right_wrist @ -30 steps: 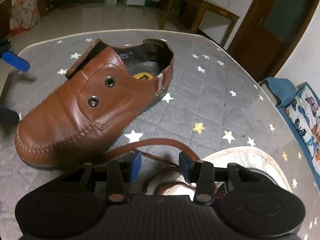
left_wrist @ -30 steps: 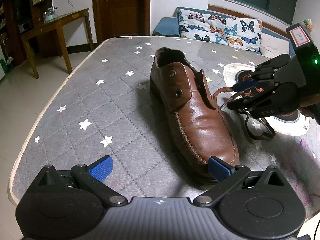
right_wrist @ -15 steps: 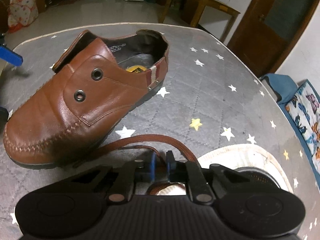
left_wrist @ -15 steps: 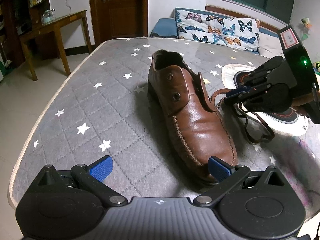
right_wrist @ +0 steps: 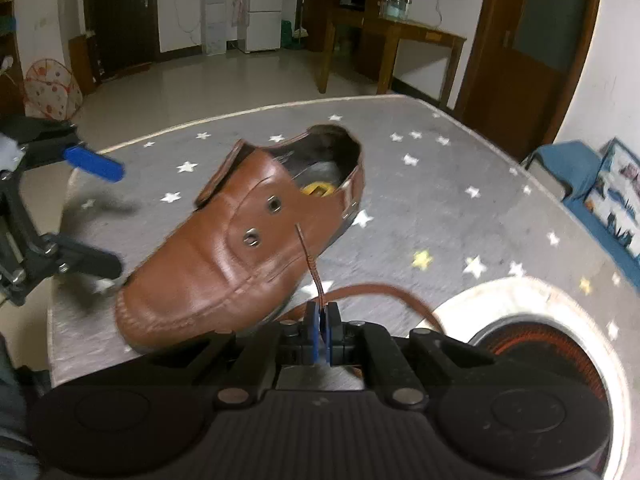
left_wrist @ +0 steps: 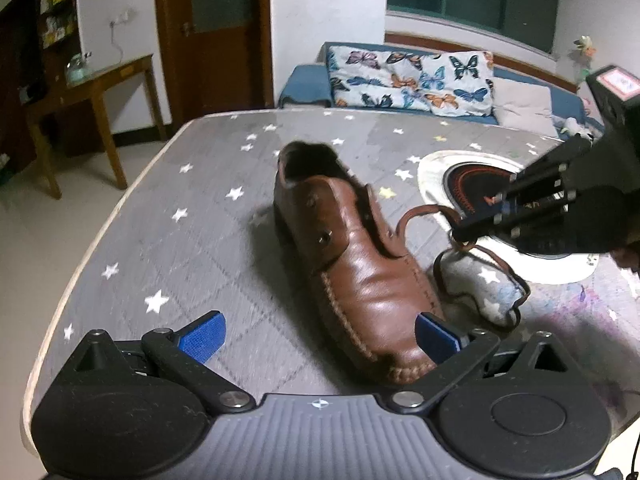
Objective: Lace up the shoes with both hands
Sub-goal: 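Grasp the shoe's eyelet flap with the left gripper while right gripper brings lace tip to eyelet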
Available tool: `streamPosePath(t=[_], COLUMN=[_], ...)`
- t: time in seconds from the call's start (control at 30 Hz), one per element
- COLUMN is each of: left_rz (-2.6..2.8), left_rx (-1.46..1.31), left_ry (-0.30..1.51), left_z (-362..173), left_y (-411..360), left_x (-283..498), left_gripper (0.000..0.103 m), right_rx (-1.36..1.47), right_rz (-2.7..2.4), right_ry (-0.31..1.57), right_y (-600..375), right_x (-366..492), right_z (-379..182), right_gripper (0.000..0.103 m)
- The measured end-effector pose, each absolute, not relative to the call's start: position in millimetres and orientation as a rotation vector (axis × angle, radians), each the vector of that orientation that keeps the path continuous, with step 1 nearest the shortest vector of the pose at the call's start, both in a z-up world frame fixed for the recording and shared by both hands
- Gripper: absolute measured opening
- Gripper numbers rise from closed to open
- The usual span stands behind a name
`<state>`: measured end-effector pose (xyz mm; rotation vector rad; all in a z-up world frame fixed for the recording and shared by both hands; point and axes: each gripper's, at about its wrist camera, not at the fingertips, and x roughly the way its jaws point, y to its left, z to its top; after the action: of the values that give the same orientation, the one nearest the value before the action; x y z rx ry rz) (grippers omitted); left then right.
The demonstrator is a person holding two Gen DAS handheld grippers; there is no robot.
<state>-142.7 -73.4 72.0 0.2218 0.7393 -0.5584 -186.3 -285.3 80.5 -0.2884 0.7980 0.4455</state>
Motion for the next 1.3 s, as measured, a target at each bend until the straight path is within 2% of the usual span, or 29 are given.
streamPosePath(t=[0.33,0.5,0.6,1.07,1.3], left_rz=[-0.642,-0.711,-0.750,-0.811,-0.824], left_rx=[0.274,0.284,0.293,0.353,0.379], left_ry=[0.697,0.677,0.667,0.627,0.622], left_z=[80,84,84,86,85], left_y=[-86,-91,-95,-103,-109], left_x=[-140,-136,-135,-136,-133], left_gripper=[0.081,0.060,0.057,0.057,0.051], right_rx=[-0.258,-0.267,-0.284,-0.310,-0.285], right_rz=[0.468,0.470,0.477,0.508,0.523], right_ry=[0.812,0.805,0.794,0.753,0.722], right_y=[-277,-276,-274,-270,-270], right_x=[-198,-197,-197,-194,-201], right_z=[61,56,55,51,56], right_gripper=[0.003,0.003,0.005,0.006,0.004])
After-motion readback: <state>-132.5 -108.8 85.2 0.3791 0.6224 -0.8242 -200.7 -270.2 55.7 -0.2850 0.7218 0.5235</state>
